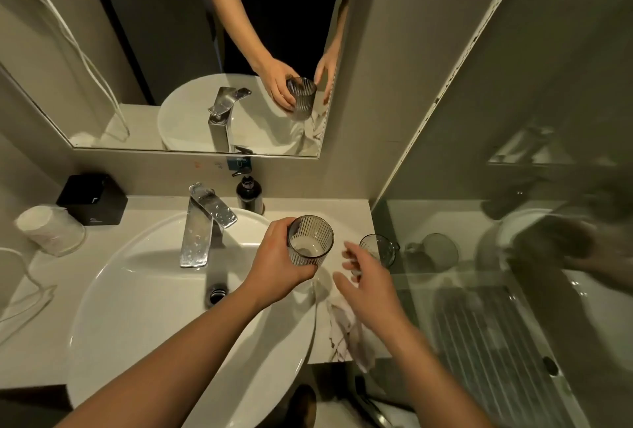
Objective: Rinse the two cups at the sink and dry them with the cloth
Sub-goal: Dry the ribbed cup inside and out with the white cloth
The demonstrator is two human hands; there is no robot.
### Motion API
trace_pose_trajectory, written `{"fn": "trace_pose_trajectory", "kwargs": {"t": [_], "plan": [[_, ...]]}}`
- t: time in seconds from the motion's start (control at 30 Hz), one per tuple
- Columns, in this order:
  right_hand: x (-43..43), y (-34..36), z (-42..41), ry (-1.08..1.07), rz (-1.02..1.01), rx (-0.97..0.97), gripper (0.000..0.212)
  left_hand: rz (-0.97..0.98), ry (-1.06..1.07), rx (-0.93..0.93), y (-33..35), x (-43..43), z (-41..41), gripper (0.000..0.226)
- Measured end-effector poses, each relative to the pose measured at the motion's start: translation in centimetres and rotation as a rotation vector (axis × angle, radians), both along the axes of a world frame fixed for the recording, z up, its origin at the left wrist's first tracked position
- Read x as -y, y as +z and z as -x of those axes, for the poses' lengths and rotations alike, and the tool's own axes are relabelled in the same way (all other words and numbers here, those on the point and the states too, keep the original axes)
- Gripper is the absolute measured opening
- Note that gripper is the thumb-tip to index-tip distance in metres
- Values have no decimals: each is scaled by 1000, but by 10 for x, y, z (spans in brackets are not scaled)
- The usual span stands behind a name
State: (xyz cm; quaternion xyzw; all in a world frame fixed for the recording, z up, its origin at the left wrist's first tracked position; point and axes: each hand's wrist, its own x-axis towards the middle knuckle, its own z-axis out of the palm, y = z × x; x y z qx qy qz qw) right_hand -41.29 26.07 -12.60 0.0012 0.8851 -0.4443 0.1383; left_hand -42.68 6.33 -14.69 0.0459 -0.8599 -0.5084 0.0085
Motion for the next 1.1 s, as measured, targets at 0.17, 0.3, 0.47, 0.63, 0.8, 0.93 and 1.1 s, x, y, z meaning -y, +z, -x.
{"fn": "trace_pose_trajectory", "kwargs": {"t": [0.17, 0.3, 0.47, 0.63, 0.8, 0.93, 1.1], "plan": [[4, 46, 74, 256, -87, -58, 63, -16, -25, -7, 12, -4, 33, 82], [8, 44, 112, 273, -142, -117, 56, -1, -38, -12, 18, 0, 66, 84], [16, 18, 149, 261, -175, -115, 60, 52, -59, 43, 5, 5, 101, 84], [22, -14, 175, 268, -202, -50, 63, 95, -26, 138, -17, 2, 128, 80], [28, -42, 192, 242, -178, -4, 60, 78, 11, 218, -39, 0, 147, 78], [32, -56, 205, 221, -195, 11, 55, 77, 31, 262, -53, -1, 160, 81], [35, -65, 216, 227, -199, 37, 51, 72, 47, 296, -65, 0, 171, 79]]}}
